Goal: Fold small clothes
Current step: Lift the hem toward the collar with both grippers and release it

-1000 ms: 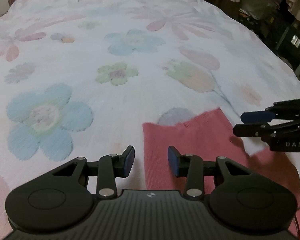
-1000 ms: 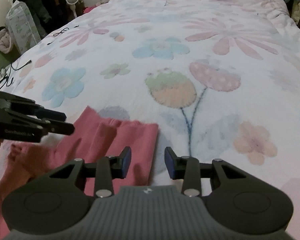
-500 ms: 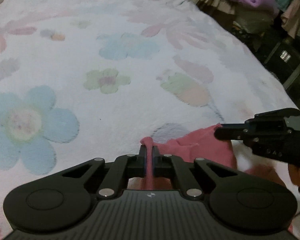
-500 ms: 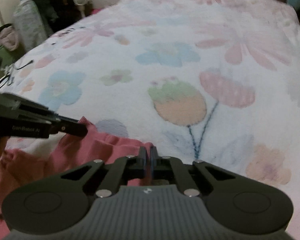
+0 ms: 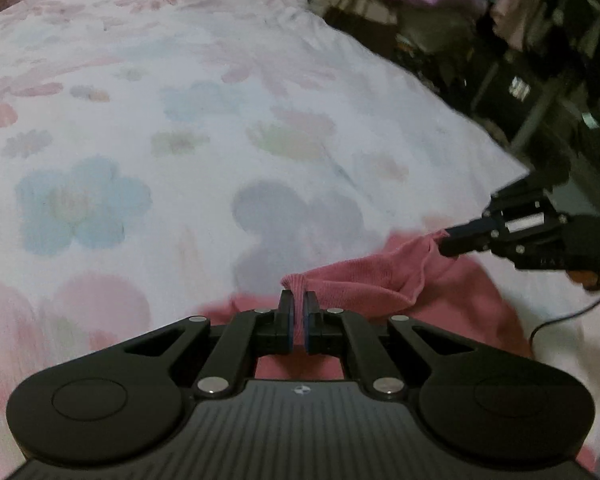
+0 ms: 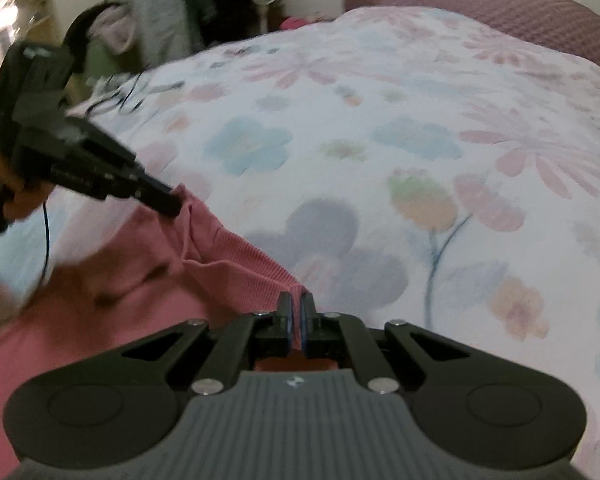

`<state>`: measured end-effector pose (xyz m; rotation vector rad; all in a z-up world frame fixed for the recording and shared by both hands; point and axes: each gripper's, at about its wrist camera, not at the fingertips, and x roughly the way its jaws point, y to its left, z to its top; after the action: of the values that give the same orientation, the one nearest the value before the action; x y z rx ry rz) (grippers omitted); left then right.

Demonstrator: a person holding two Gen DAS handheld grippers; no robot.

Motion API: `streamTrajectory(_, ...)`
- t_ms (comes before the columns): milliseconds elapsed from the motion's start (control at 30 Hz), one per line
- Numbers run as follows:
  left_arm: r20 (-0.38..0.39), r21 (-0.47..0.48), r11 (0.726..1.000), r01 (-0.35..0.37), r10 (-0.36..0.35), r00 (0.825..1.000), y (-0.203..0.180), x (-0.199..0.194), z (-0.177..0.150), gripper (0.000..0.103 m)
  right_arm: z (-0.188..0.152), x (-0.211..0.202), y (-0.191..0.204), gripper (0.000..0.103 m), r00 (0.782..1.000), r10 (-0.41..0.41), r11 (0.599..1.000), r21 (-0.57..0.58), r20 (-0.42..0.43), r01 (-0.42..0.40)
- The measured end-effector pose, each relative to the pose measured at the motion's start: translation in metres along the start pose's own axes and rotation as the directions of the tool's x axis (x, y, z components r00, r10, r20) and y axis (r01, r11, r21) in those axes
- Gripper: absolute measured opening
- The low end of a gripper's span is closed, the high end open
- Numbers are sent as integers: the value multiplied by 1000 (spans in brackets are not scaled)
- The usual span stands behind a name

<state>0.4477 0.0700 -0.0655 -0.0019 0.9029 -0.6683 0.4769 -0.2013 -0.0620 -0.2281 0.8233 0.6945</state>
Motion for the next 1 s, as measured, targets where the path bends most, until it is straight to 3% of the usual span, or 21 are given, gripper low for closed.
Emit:
streamTrajectory(167,-77,31,998,-57,59,995,-15,14,-36,4,-37,9,26,0,997,-9,999,-46,-75,5)
streamTrajectory(367,-137,47,992,-115,120,983,-23,7,-45,5,-55,4,34,5,992,-17,1000,-23,-126,15)
streamTrajectory(500,-95,51,991,-123,128,987,-28,-18,-42,5,-56,-22,41,5,992,-21,999,-28,-122,17)
streamTrajectory(633,-32,41,988,-151,152,988,-46,-22,-30,5,-45,-37,43,6,997,-15,998,58,-73,19)
streamTrajectory(767,-37,83,976,-201,205,978,-68,3,-27,6,-34,-17,52,5,996,-14,992,126,-83,24)
streamTrajectory(833,-42,83,978,-193,197,980,-73,14,-28,6,-33,-4,57,5,994,-35,991,126,-101,48)
streamTrajectory(1000,-93,71,970,-234,240,966,-71,40,-50,8,-51,22,51,5,988,-31,985,166,-151,56)
